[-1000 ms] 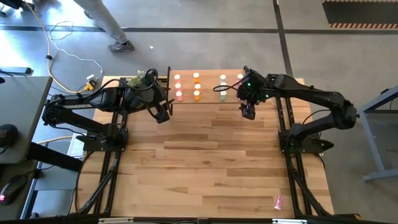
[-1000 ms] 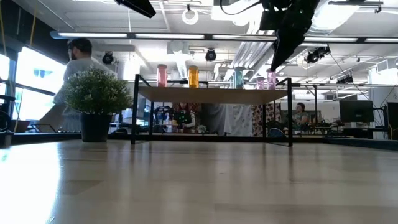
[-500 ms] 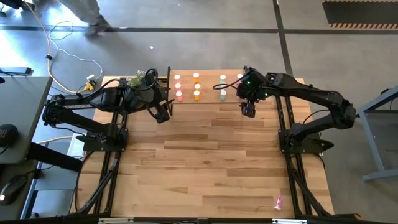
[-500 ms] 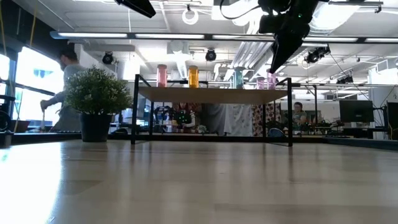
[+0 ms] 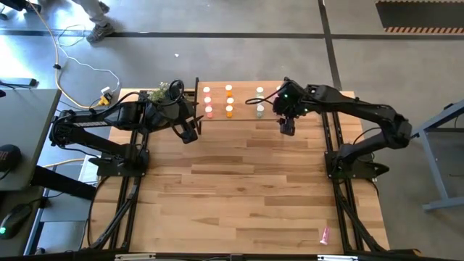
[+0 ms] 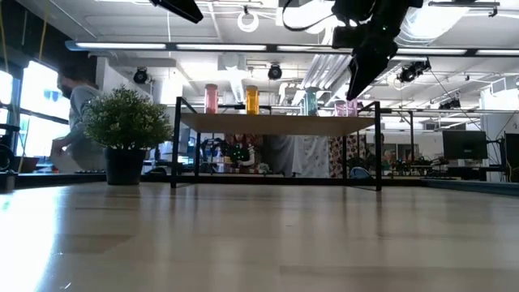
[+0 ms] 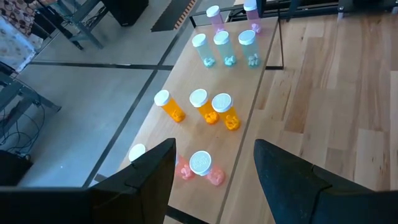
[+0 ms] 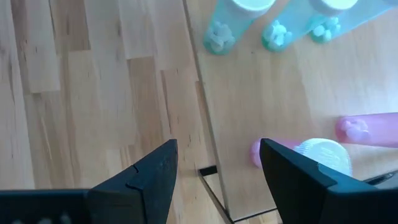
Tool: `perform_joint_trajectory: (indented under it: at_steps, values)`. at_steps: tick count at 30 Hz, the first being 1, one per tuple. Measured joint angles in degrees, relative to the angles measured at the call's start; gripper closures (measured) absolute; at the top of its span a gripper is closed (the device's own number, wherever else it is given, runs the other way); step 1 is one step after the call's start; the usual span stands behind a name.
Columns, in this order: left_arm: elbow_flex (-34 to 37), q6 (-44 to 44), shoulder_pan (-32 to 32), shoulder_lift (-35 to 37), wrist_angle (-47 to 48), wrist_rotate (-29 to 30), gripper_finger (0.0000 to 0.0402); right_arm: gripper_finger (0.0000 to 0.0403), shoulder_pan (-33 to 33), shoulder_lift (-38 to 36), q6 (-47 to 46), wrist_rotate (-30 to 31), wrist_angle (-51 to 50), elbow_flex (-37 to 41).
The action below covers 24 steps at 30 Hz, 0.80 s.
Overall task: Pick and place medicine bottles onto shelf by color
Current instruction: Put the top violet pill bottle on the shelf aligned with the other violet pill bottle
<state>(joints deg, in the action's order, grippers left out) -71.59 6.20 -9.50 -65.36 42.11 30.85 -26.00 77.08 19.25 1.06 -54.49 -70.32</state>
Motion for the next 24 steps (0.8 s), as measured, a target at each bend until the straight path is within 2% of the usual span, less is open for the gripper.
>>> perform_joint_trajectory:
  at_steps: [7,14,24]
  values:
    - [0.00,0.00,-0.02,0.00,0.00,0.17,0.0195,0.0183,0.15,0.65,-2.41,-0.17,-0.66,-1.96]
    - [0.00,0.00,-0.02,0.00,0.02,0.22,0.0195,0.0183,0.15,0.45,-4.27,-0.22,-10.08,-5.59]
    - [0.00,0.02,-0.01,0.00,0.01,0.22,0.0195,0.0183,-0.84,1.59,-2.40,-0.92,-9.18,-5.73]
